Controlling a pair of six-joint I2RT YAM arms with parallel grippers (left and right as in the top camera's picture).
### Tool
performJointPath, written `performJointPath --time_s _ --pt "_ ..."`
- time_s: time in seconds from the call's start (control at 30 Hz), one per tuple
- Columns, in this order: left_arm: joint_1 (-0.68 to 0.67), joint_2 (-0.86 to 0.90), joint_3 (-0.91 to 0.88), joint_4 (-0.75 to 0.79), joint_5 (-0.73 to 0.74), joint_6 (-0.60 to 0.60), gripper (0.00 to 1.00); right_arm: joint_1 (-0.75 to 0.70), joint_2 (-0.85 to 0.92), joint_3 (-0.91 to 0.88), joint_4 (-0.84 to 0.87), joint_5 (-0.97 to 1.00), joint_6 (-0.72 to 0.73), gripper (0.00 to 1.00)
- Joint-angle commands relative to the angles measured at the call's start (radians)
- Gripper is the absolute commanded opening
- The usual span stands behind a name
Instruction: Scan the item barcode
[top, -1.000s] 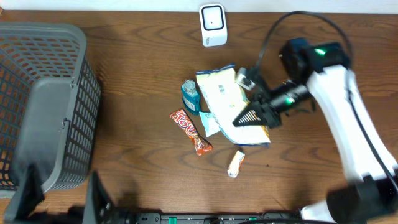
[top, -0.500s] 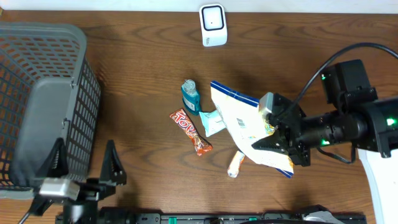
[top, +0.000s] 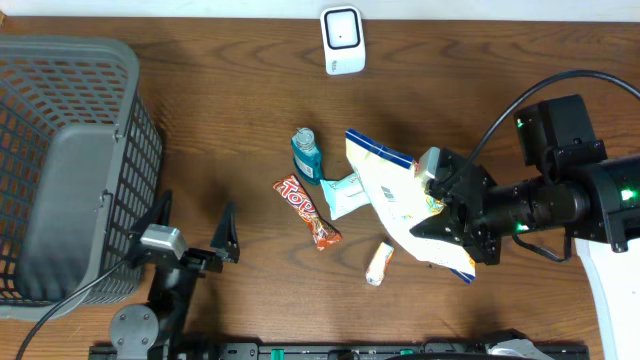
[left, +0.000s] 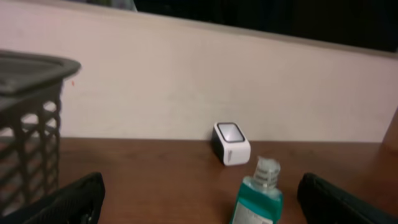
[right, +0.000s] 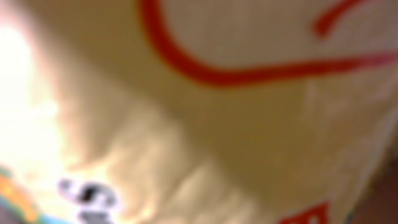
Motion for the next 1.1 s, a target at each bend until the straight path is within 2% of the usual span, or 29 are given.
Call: performJointPath --time_s 0.0,0.27,0.53,0.7,0.8,1.07 --pt "0.004 -0.001 -0.055 0.025 0.027 -0.005 0.98 0.000 -0.003 -0.005 0.039 0.029 0.060 0.01" --pt "0.004 -0.001 -0.106 -0.076 0.027 -0.004 0.98 0.000 0.001 -0.048 0.248 0.264 0.328 0.01" --pt "0.004 -0.001 -0.106 -0.171 0.027 -0.004 0.98 0.000 0.037 -0.171 0.460 0.285 0.359 0.01" --pt "0.004 -0.001 -0.106 -0.285 0.027 -0.004 0.98 0.000 0.097 -0.258 0.687 0.314 0.451 0.02" --pt "0.004 0.001 -0.104 -0.358 0.027 -0.004 0.98 0.004 0.157 -0.267 0.823 0.402 0.529 0.02" --pt "0.004 0.006 -0.104 -0.356 0.026 -0.004 0.99 0.080 0.372 -0.266 1.098 0.802 0.555 0.01"
